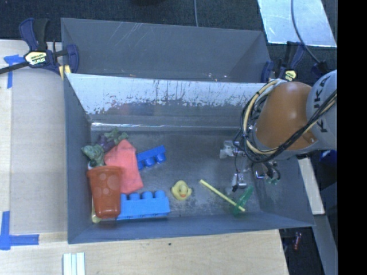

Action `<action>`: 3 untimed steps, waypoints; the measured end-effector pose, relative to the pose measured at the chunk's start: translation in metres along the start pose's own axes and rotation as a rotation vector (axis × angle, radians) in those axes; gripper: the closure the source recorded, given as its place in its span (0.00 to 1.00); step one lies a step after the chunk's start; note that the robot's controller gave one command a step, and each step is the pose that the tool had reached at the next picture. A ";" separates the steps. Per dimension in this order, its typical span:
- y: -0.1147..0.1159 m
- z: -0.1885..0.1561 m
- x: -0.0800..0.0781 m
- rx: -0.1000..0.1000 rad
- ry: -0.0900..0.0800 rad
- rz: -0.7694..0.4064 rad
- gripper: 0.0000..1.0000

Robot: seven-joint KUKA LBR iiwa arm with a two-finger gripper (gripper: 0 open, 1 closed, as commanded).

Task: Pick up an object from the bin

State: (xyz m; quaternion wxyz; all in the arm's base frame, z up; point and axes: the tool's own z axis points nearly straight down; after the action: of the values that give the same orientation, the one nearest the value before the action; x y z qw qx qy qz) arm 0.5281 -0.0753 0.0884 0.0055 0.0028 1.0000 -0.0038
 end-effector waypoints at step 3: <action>0.135 -0.125 0.003 -0.005 -0.008 -0.002 0.00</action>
Offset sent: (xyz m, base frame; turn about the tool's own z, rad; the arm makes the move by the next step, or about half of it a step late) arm -0.0130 0.0697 0.0655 -0.0477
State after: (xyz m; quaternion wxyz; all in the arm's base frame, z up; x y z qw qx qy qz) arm 0.5245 0.0603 0.2121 0.0094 0.0019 1.0000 -0.0015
